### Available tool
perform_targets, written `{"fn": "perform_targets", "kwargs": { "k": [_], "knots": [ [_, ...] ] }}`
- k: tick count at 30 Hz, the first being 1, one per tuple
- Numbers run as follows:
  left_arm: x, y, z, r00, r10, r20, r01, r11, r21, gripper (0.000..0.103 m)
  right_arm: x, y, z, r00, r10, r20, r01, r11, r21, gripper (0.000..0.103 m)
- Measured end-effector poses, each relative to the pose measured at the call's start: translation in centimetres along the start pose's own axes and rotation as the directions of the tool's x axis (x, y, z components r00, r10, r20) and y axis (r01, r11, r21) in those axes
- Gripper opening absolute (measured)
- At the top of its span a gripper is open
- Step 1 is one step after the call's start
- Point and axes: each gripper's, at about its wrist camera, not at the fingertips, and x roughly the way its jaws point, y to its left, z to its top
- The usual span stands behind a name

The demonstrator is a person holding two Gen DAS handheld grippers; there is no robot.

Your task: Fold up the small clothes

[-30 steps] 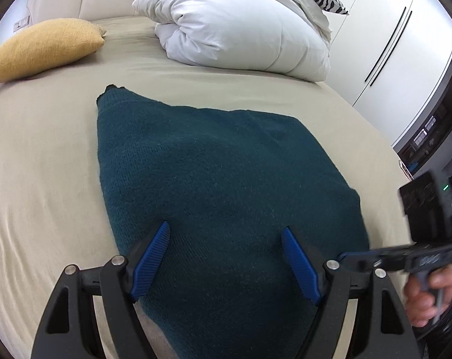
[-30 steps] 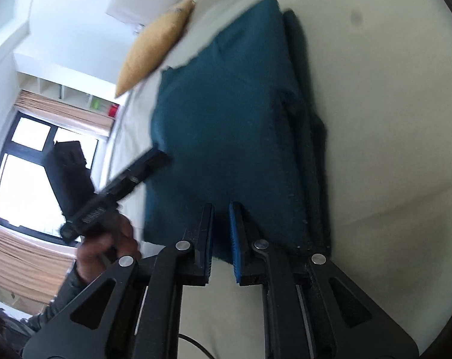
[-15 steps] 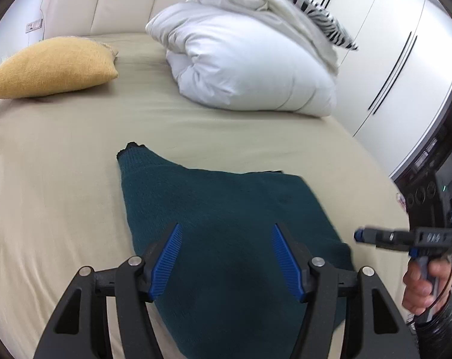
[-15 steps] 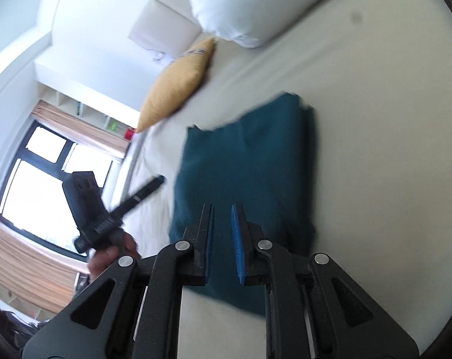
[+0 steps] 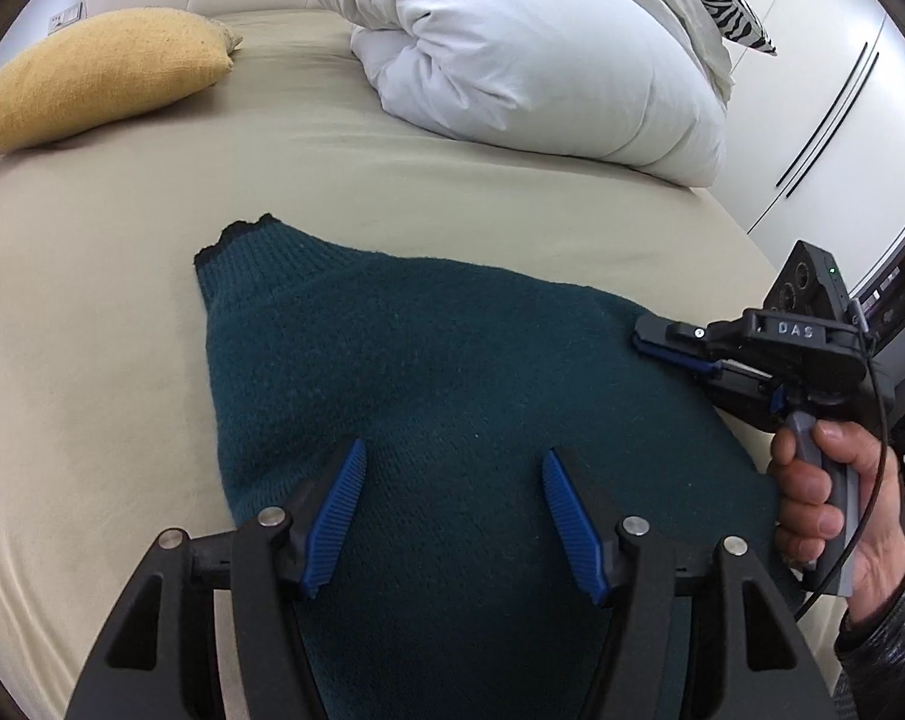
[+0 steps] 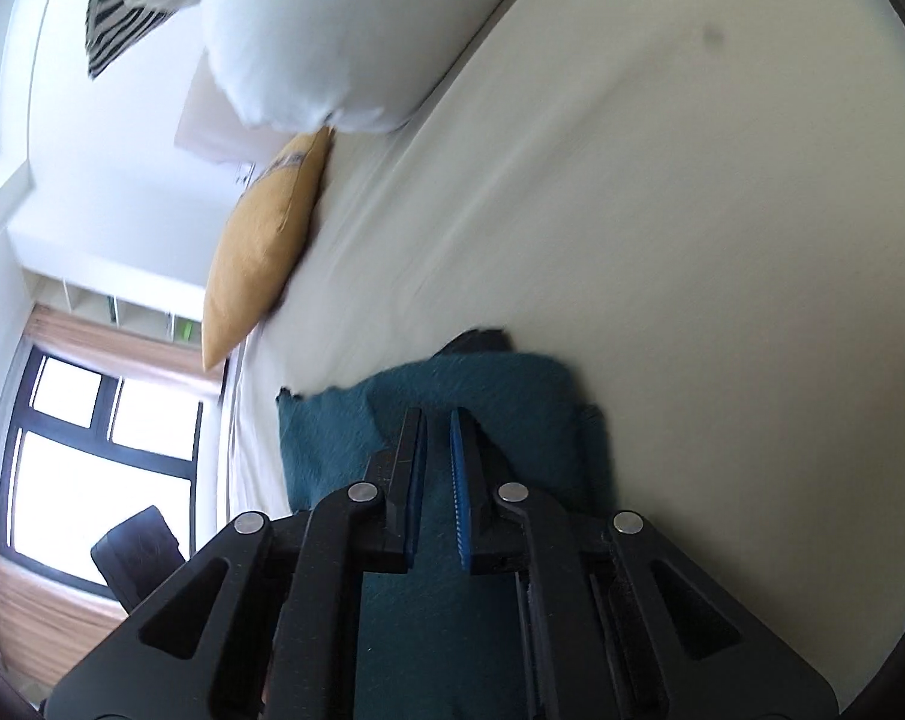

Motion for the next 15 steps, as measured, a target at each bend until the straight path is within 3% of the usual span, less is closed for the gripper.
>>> {"fn": "perform_targets", "kwargs": {
  "k": [4, 5, 7, 9, 12, 13, 15],
  "knots": [
    [-0.1, 0.2, -0.1, 1.0, -0.014, 0.002, 0.014, 1.0, 0.007, 0.064, -2.5, 1.5, -1.2, 0.995, -0.071, 0.071, 0.073, 0.997, -0.031, 0.011],
    [-0.3, 0.3, -0.1, 1.0, -0.015, 0.004, 0.015, 1.0, 0.005, 0.064, -3.6, 1.9, -1.9, 0.994, -0.061, 0.094, 0.062, 0.998, -0.007, 0.016],
    [-1.4, 0.2, -0.4, 1.0, -0.008, 0.023, 0.008, 1.0, 0.003, 0.063, -6.2, 2.1, -3.1, 0.995, 0.004, 0.099, -0.001, 1.0, -0.031, 0.016],
    [-3.2, -0.3, -0.8, 0.999, 0.011, 0.046, -0.011, 1.0, -0.002, 0.061, -6.8, 4.0, -6.3, 0.998, 0.067, 0.015, -0.065, 0.992, -0.104, 0.016],
    [-6.6, -1.0, -2.4, 0.995, -0.038, 0.096, 0.04, 0.999, -0.016, 0.06, -6.9, 4.4, -10.1, 0.997, 0.025, -0.075, -0.039, 0.982, -0.187, 0.024],
    [-7.2, -1.5, -3.2, 0.994, -0.042, 0.098, 0.042, 0.999, 0.002, 0.06, -7.0, 3.6, -11.3, 0.996, -0.006, -0.094, -0.012, 0.982, -0.189, 0.024],
    [-6.7, -2.4, -5.0, 0.999, -0.018, 0.048, 0.016, 0.999, 0.048, 0.059, -8.1, 1.2, -12.6, 0.995, 0.039, -0.094, -0.052, 0.989, -0.136, 0.024]
  ]
}}
